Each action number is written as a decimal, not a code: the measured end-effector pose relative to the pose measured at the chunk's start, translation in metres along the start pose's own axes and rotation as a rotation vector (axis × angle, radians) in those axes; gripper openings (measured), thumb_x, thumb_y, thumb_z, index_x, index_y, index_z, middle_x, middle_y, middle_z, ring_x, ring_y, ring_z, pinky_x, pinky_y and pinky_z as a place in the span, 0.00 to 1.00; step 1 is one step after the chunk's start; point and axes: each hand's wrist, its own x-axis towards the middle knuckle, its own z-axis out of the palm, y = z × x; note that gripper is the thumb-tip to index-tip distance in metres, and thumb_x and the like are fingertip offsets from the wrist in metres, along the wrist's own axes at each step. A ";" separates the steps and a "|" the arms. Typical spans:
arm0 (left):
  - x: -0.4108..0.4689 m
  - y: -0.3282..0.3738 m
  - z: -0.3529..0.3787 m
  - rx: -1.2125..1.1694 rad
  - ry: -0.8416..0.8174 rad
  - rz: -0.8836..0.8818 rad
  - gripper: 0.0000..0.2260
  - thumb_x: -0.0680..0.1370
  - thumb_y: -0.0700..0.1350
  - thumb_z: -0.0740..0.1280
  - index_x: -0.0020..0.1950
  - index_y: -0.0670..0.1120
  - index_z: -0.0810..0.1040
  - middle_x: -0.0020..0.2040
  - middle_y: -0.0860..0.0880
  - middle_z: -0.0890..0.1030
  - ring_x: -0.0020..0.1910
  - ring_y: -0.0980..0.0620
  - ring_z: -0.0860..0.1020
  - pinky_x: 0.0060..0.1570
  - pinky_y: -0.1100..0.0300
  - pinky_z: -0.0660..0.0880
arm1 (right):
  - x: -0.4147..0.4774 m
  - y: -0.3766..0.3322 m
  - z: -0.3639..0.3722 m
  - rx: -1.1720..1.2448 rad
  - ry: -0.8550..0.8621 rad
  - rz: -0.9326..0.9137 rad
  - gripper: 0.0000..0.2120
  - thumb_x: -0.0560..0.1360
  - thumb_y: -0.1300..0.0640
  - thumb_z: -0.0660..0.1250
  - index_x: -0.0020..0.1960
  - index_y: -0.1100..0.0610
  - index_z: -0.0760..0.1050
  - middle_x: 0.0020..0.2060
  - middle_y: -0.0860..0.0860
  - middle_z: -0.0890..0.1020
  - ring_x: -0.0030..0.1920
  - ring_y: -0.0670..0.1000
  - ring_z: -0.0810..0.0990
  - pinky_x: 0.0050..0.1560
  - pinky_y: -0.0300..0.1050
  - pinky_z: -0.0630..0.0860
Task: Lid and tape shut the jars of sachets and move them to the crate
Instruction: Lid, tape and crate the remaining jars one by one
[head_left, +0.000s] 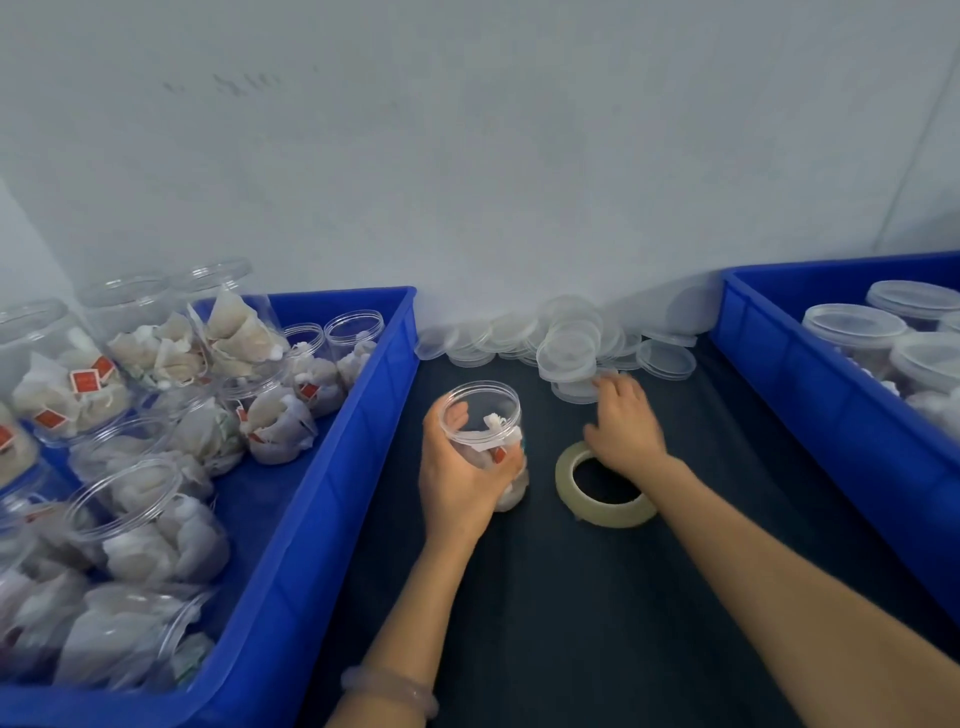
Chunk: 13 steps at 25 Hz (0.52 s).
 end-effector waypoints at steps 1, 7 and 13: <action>0.000 -0.001 0.001 -0.002 0.006 -0.001 0.36 0.60 0.61 0.75 0.66 0.63 0.66 0.64 0.62 0.75 0.63 0.68 0.72 0.57 0.73 0.68 | 0.007 0.007 -0.001 -0.157 -0.012 -0.020 0.31 0.77 0.60 0.66 0.77 0.61 0.59 0.76 0.56 0.63 0.77 0.56 0.58 0.77 0.52 0.56; -0.002 -0.006 0.001 0.002 -0.033 0.005 0.38 0.60 0.65 0.73 0.68 0.62 0.66 0.64 0.64 0.75 0.63 0.71 0.71 0.55 0.80 0.66 | 0.019 0.020 -0.011 -0.419 0.138 -0.150 0.14 0.76 0.57 0.70 0.61 0.54 0.74 0.58 0.52 0.79 0.60 0.53 0.75 0.59 0.46 0.72; -0.007 -0.005 0.003 -0.045 -0.118 0.040 0.39 0.61 0.63 0.76 0.69 0.62 0.66 0.64 0.63 0.76 0.64 0.69 0.72 0.56 0.75 0.68 | -0.014 -0.028 -0.028 0.593 0.335 0.039 0.04 0.82 0.53 0.63 0.54 0.50 0.68 0.41 0.42 0.81 0.42 0.48 0.83 0.43 0.48 0.77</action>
